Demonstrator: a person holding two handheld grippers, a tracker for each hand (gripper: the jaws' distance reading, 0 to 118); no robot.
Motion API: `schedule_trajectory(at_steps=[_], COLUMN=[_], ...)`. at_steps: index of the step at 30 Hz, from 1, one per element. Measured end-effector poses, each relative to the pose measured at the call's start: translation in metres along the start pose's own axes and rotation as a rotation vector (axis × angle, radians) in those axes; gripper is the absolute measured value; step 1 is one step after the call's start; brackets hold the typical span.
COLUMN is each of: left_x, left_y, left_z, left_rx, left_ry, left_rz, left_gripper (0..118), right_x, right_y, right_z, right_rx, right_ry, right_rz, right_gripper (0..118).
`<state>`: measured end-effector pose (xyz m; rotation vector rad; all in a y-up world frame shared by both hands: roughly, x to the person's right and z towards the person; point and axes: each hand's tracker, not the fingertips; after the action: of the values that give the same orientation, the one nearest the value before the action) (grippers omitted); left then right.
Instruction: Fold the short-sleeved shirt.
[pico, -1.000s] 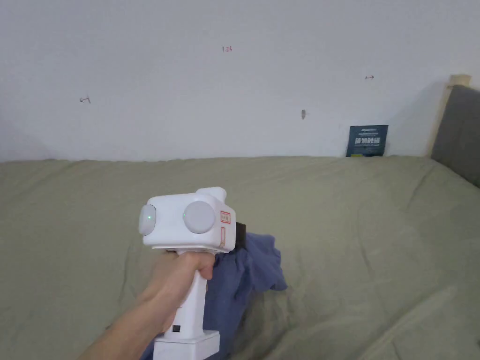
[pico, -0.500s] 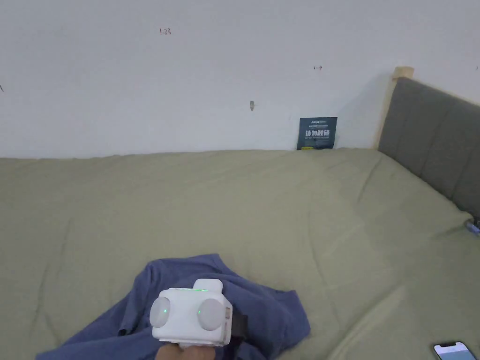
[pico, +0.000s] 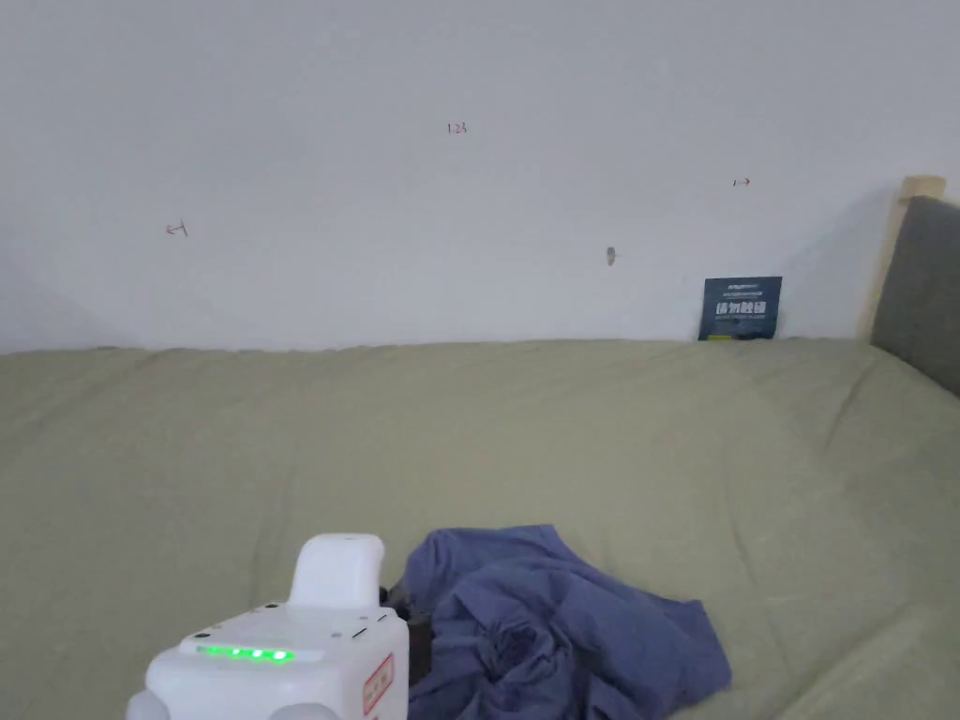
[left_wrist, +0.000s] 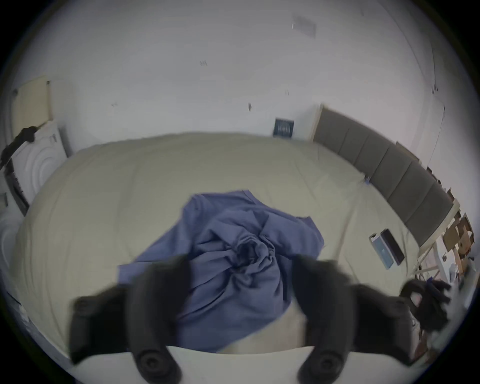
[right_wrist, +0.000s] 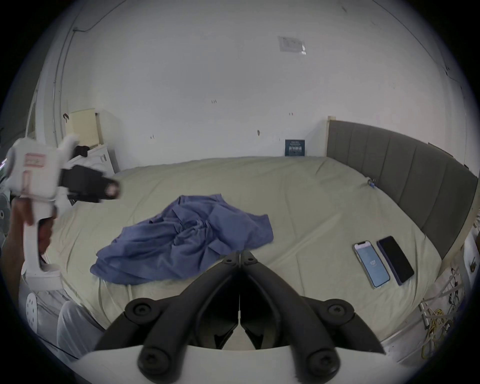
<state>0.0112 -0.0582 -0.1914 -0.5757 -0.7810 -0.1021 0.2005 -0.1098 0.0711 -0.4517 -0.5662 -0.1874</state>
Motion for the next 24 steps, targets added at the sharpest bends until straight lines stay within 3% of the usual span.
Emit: schedule_trajectory(at_steps=[1, 5, 10, 24], left_x=[-0.013, -0.042, -0.056, -0.081], left_y=[-0.001, -0.021, -0.039, -0.049], left_z=[0.02, 0.084, 0.128, 0.137], left_rx=[0.089, 0.18, 0.237, 0.223], left_ry=[0.02, 0.124, 0.267, 0.302], left_rz=[-0.007, 0.016, -0.058, 0.007], left_gripper=[0, 0, 0, 0], right_x=[-0.002, -0.009, -0.014, -0.02], right_y=[0.002, 0.006, 0.01, 0.014], right_z=[0.005, 0.02, 0.031, 0.038], right_rx=[0.017, 0.061, 0.094, 0.113], right_ry=[-0.002, -0.005, -0.009, -0.011], right_rz=[0.004, 0.015, 0.039, 0.04], right_gripper=[1, 1, 1, 1])
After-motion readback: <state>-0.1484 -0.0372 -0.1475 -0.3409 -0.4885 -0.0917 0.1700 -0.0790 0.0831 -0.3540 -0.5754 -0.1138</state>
